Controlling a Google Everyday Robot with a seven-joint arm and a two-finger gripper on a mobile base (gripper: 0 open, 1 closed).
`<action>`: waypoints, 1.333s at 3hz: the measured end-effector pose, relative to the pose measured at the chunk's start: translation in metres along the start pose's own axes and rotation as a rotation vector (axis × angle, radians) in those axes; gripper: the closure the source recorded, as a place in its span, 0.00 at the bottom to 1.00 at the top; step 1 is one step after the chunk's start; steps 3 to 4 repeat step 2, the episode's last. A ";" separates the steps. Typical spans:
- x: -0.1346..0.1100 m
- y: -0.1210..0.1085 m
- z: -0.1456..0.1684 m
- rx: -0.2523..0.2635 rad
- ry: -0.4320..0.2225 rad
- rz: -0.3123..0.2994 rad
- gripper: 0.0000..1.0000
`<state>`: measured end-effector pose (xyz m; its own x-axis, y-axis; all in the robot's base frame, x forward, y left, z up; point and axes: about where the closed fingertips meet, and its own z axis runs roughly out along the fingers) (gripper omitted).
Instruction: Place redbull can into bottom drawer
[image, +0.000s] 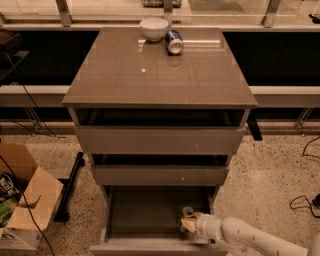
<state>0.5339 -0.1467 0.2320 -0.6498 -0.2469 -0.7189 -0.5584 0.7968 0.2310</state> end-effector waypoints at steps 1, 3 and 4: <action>0.024 -0.012 0.009 0.055 0.031 0.053 0.04; 0.034 -0.013 0.012 0.053 0.036 0.085 0.00; 0.034 -0.013 0.012 0.053 0.036 0.085 0.00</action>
Offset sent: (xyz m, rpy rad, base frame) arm -0.0140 -0.0178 -0.0452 0.0025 0.0873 -0.1115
